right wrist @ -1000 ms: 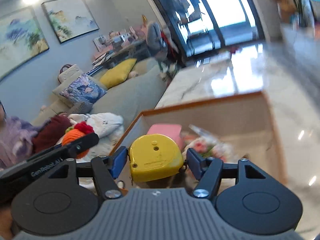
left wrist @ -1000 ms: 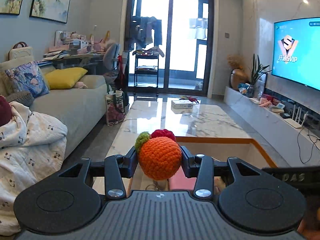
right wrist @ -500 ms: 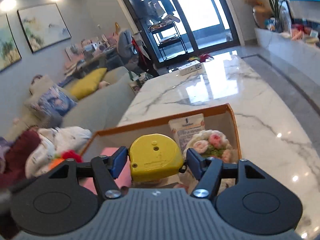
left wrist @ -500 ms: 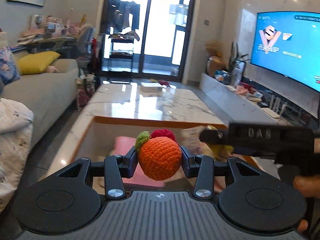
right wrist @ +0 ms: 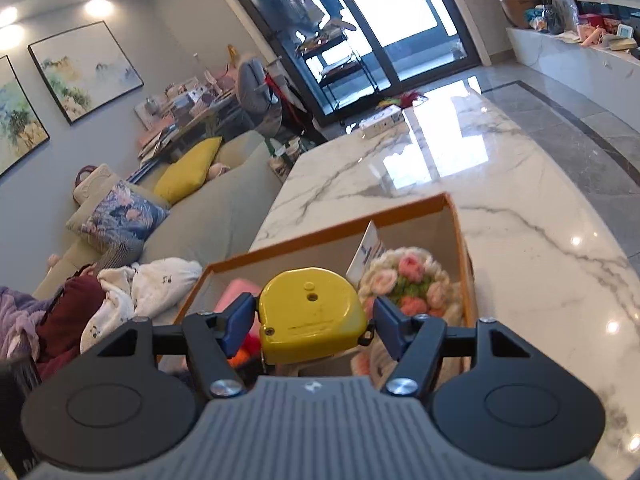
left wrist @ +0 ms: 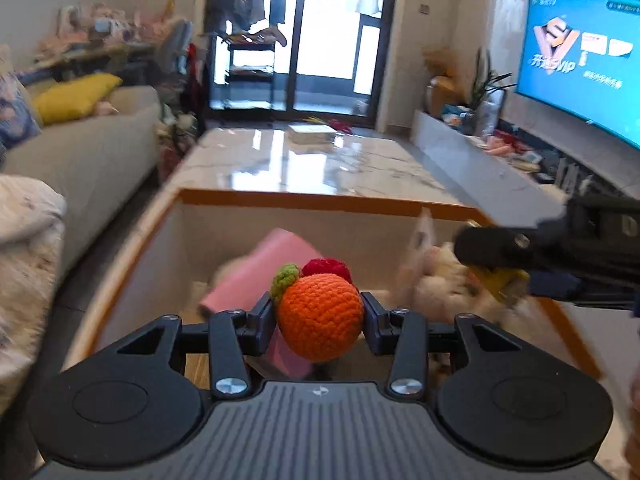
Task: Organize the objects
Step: 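Lift the crochet fruit and tape measure and carry both over the orange box, then lower the crochet fruit and tape measure into the box and open both tools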
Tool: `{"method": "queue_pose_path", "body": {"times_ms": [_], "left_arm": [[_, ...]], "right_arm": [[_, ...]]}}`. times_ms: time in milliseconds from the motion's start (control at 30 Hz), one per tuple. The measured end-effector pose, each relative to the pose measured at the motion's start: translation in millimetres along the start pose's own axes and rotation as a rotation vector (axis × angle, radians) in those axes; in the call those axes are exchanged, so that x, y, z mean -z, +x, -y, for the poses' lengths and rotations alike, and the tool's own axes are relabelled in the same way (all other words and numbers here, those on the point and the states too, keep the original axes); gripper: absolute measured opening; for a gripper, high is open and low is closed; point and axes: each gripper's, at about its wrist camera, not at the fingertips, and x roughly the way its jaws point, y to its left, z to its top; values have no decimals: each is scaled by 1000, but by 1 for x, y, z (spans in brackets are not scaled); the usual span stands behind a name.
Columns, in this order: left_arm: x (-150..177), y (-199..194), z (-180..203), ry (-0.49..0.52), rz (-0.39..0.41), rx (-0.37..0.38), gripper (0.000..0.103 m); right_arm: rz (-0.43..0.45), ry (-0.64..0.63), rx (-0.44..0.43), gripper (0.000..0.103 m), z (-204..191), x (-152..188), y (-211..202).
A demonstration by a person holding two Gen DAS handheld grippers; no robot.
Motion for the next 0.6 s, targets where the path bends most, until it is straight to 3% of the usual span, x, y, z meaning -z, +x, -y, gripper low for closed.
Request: {"method": "queue_pose_path", "body": {"times_ms": [67,167,400,600], "left_arm": [[-2,1,-9,-16,-12,-23,51],[-4,2,-16,-64,-34,12,51],[-1,6,-8,-24,-68,3,51],[3,16,-18,-56,-160,-9,51]], "right_arm": [[-14,-11,2,67,-3,3,5],[-35,-46,10,67,-8,6,11],[-82,-164,80,67,-19,18,27],[-115,-263,114,67,-29,27,34]]}}
